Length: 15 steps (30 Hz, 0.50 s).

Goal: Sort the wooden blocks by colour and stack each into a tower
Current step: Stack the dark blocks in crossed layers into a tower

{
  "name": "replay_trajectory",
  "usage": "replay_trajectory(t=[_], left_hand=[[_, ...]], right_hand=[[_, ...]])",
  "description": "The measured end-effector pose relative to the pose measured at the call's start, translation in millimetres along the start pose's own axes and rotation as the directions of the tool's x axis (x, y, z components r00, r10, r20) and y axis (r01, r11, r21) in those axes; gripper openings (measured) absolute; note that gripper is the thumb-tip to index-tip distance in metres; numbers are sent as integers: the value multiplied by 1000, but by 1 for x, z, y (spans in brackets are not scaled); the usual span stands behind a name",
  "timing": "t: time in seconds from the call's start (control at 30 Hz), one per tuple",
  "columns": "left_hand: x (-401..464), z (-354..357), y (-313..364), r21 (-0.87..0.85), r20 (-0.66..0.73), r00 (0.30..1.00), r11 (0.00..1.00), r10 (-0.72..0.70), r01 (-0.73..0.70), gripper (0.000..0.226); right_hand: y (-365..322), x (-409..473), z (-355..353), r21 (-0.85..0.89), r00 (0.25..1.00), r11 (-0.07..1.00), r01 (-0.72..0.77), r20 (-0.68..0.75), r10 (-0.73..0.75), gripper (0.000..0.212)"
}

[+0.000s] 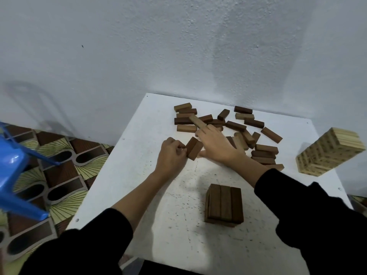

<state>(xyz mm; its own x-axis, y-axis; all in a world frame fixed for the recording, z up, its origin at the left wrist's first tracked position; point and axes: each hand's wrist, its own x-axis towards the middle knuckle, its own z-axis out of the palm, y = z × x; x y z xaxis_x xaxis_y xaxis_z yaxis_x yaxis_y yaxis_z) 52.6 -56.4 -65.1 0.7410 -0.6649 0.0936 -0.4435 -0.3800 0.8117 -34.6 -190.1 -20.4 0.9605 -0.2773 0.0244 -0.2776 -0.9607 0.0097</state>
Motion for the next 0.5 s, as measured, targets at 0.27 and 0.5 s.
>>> replay_trajectory(t=[0.27, 0.5], left_hand=[[-5, 9, 5, 116, 121, 977, 975, 174, -189, 54], [3, 14, 1, 164, -30, 963, 952, 266, -258, 24]], right_hand=[[27, 11, 8, -8, 983, 983, -181, -2, 181, 45], [20, 17, 7, 246, 987, 966, -81, -114, 112, 41]])
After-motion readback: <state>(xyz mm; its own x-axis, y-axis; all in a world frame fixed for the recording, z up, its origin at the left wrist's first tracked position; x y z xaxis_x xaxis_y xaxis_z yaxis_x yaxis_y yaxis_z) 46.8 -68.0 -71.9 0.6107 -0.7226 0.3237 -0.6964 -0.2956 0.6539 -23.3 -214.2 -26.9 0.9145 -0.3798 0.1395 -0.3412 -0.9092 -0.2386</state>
